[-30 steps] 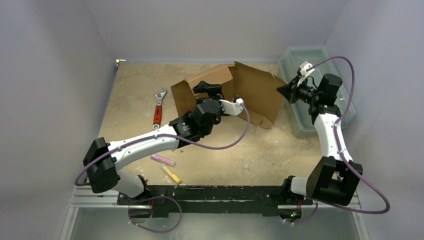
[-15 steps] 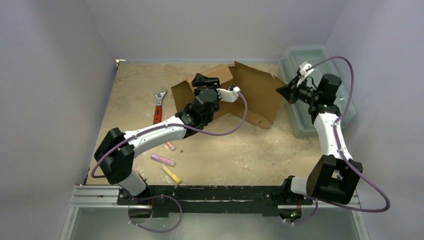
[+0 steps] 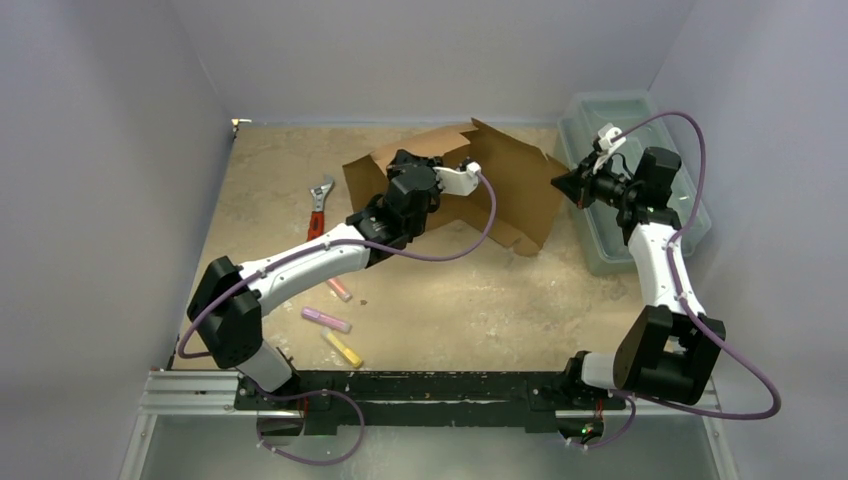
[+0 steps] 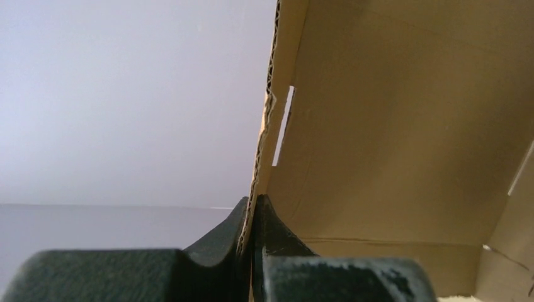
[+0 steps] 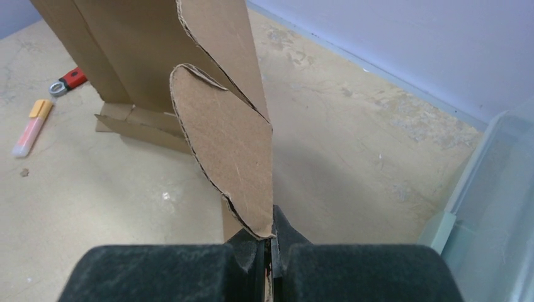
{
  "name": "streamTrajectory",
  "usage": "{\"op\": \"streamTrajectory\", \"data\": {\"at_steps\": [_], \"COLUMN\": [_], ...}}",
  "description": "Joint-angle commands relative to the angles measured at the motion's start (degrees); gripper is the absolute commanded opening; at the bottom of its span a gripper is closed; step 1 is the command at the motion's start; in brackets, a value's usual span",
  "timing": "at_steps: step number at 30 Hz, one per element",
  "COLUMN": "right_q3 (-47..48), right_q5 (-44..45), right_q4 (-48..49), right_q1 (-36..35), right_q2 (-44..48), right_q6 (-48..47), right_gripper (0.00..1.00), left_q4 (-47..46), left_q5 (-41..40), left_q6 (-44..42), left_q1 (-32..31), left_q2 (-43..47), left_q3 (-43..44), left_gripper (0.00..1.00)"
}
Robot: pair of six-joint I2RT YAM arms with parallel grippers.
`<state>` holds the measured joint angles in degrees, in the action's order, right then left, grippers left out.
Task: Fold the paper box
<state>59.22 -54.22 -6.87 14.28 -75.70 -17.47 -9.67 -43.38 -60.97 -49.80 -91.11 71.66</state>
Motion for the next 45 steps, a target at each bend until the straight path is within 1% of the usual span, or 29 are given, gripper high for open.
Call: {"op": "streamTrajectory", "data": {"at_steps": [1, 4, 12, 16, 18, 25, 32, 39, 45], "right_q3": [2.52, 2.56, 3.34, 4.04, 3.12, 1.32, 1.50, -0.26, -0.07], "right_q5": [-2.55, -2.67, -2.07, -3.43, -4.50, -5.29, -4.31, -7.81, -11.38], "right_q4": [-1.21, -1.08, 0.59, 1.03, 2.87, 9.08, 13.52, 21.71, 22.25], "right_q1": [-0.02, -0.04, 0.03, -0.01, 0.04, 0.01, -0.04, 0.03, 0.02], "right_q2": [-0.33, -1.03, -4.67, -6.30, -6.39, -5.58, -7.41, -8.94, -9.80], "right_q6": [0.21, 0.45, 0.06, 0.14, 0.96, 0.37, 0.60, 2.73, 2.93], "right_gripper": [0.05, 0.16, 0.40, 0.46, 0.48, 0.62, 0.63, 0.61, 0.64], "left_q4": [7.78, 12.24, 20.06, 22.17, 22.70, 25.17, 27.44, 28.86, 29.42], "left_q5": [4.90, 7.03, 12.05, 14.12, 15.35, 20.52, 25.22, 29.93, 33.41], "left_q6": [8.64, 12.53, 18.36, 20.47, 21.36, 23.32, 25.41, 27.03, 28.14], "left_q1": [0.59, 1.14, 2.40, 3.09, 3.79, 6.79, 9.61, 12.43, 14.99], "left_q2": [4.12, 4.88, 5.67, 5.90, 6.23, 7.09, 7.33, 7.26, 7.26], "left_q3": [6.40, 7.93, 10.78, 11.72, 11.99, 13.67, 15.25, 15.94, 16.87], "left_gripper": [0.00, 0.00, 0.00, 0.00, 0.00, 0.00, 0.00, 0.00, 0.00]}}
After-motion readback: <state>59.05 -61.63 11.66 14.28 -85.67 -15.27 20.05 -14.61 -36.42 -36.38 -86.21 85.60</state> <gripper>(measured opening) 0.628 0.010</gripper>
